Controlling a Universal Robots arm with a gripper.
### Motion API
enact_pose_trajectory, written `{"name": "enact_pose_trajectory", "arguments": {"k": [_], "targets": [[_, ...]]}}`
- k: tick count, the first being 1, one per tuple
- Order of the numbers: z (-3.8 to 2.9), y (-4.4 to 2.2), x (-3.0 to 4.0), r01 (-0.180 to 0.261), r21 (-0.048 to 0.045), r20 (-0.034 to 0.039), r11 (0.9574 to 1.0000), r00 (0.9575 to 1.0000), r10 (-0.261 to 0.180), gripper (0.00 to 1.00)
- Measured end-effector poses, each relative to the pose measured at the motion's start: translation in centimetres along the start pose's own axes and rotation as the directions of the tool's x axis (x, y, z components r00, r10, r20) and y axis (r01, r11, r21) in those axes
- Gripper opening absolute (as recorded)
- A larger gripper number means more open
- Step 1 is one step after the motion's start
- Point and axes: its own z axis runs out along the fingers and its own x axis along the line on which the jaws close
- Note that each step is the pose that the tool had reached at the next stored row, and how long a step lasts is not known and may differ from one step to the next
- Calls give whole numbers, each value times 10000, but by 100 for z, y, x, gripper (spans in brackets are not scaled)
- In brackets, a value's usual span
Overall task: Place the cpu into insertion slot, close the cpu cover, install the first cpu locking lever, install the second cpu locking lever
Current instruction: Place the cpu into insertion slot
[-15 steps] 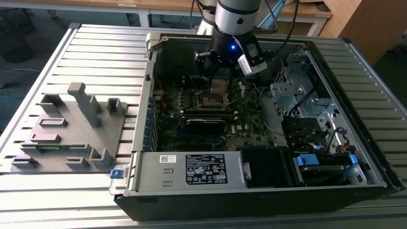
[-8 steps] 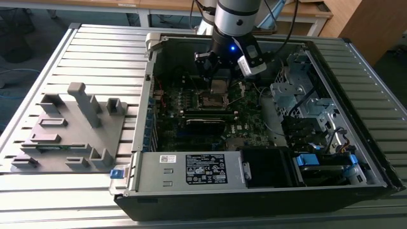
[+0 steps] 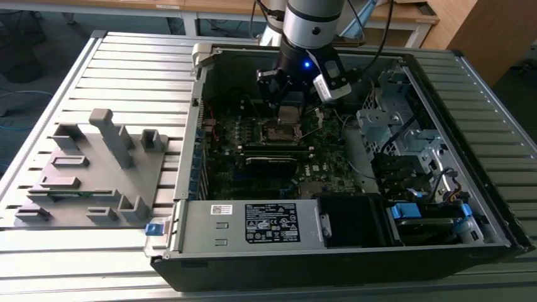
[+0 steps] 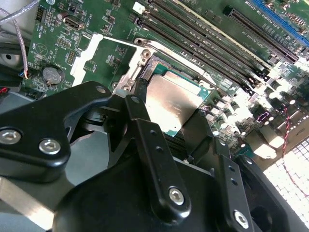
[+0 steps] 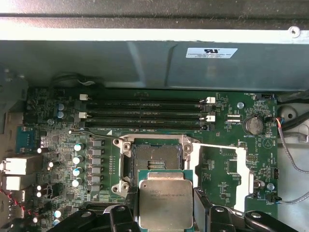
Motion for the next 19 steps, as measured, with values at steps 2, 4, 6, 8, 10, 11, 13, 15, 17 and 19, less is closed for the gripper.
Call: {"name": "enact_pose_trajectory", "arguments": {"k": [2,4,6,8,10,11,13,15,17,19], "targets": [[1,0,0,0,0,0,10000,10000,0,54],[2,0,0,-19,-1,2,10000,10000,19,54],[8,0,0,-203,-7,14,9998,9998,203,54],[13,-1,0,-544,-12,33,9985,9985,544,54],[20,-1,0,-896,-19,55,9960,9960,896,54],[25,-1,-1,-1252,-26,76,9921,9921,1252,54],[30,-2,-1,-1617,-37,98,9868,9868,1617,54],[32,-2,-1,-1938,-43,116,9810,9810,1938,54],[33,-2,-1,-1998,-47,119,9798,9798,1998,54],[33,-2,-1,-2001,-48,120,9798,9797,2001,54]]}}
